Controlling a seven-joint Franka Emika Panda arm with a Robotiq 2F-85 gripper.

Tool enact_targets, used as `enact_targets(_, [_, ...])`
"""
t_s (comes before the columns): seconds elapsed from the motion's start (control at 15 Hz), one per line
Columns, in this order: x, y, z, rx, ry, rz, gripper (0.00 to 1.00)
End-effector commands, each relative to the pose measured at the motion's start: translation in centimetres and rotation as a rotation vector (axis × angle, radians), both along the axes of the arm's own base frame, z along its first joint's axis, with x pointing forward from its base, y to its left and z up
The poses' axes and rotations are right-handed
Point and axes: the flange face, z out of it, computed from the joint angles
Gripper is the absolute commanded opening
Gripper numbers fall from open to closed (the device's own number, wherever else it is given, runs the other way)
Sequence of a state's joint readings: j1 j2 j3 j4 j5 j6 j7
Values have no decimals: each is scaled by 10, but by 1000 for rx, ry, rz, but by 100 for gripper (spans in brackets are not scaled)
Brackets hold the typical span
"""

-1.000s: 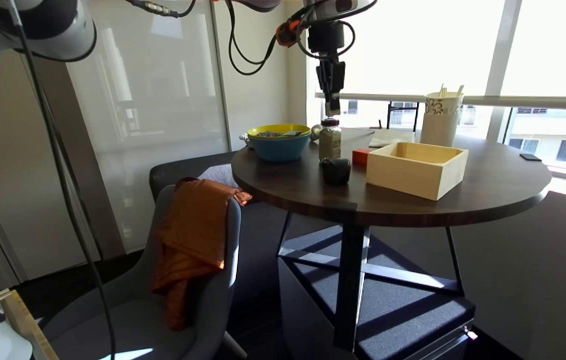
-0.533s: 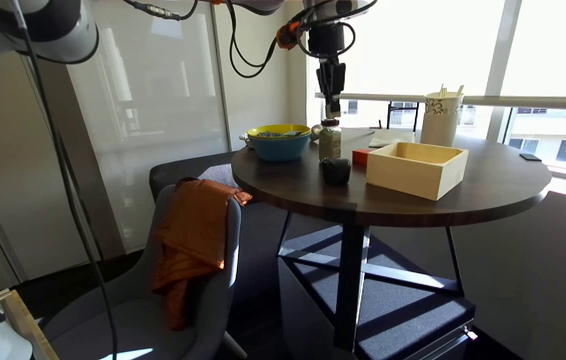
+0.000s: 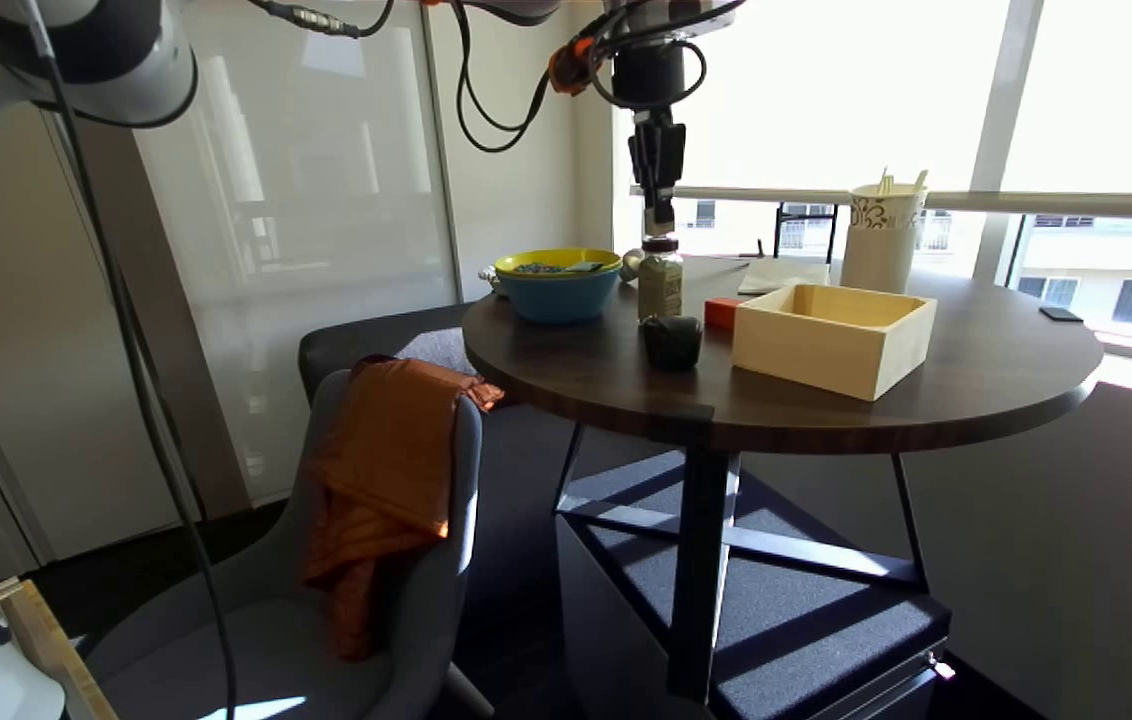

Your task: Lift the small box from the table and put it on top of the salt shaker

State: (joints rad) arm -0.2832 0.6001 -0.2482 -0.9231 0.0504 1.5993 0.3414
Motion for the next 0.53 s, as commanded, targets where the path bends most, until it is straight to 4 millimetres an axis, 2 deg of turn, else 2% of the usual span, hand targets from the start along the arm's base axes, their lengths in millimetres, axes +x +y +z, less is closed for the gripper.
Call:
enact_targets(0.0, [1,4,6,4,8,13,8])
enact_targets(0.47, [3,3,6,3,-5,7,8])
